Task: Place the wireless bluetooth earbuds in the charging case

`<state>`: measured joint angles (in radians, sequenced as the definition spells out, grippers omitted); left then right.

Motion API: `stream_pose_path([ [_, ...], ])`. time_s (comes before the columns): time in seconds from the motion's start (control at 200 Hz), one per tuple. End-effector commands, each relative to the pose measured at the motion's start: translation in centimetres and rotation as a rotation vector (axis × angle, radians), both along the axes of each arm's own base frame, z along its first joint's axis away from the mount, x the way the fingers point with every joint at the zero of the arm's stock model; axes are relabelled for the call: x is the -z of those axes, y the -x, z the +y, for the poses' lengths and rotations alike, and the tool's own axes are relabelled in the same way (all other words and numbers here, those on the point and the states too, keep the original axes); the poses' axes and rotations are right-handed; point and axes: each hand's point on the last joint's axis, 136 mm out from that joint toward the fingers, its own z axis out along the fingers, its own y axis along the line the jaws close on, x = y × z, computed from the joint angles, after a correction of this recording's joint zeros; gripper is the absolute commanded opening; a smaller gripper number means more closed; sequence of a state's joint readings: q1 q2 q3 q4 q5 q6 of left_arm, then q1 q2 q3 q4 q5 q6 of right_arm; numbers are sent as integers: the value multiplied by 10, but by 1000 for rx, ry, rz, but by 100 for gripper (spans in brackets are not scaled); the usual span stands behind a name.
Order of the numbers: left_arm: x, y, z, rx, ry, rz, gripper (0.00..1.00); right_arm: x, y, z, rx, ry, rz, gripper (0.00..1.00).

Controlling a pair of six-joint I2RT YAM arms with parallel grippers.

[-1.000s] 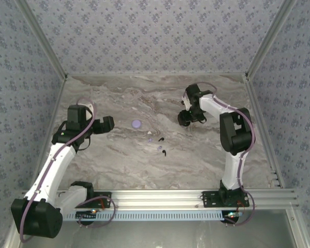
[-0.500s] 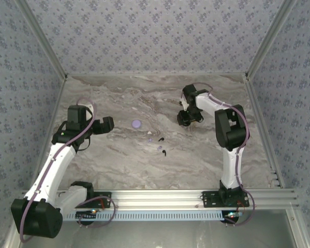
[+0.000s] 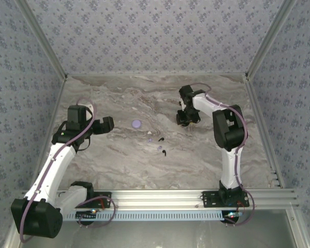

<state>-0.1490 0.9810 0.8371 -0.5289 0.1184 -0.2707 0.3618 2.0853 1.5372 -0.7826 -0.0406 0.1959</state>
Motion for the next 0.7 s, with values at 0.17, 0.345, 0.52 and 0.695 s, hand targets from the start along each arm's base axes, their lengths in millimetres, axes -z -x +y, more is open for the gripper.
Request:
stream_pose_path([
  [0.17,-9,1,1,4,-9,-10,99,0,-2,43,199,-65,10,50],
  [0.345,-9,1,0,6,-4,-11,99,5,-7,65,248,-62,5,50],
  [0.52,-9,1,-1,5,0,-10,99,9,-13,89,265,-85,-6,50],
  [0.695,-8,2,-1,9,2,-7,99,20,-14,111,277,-112,21,50],
])
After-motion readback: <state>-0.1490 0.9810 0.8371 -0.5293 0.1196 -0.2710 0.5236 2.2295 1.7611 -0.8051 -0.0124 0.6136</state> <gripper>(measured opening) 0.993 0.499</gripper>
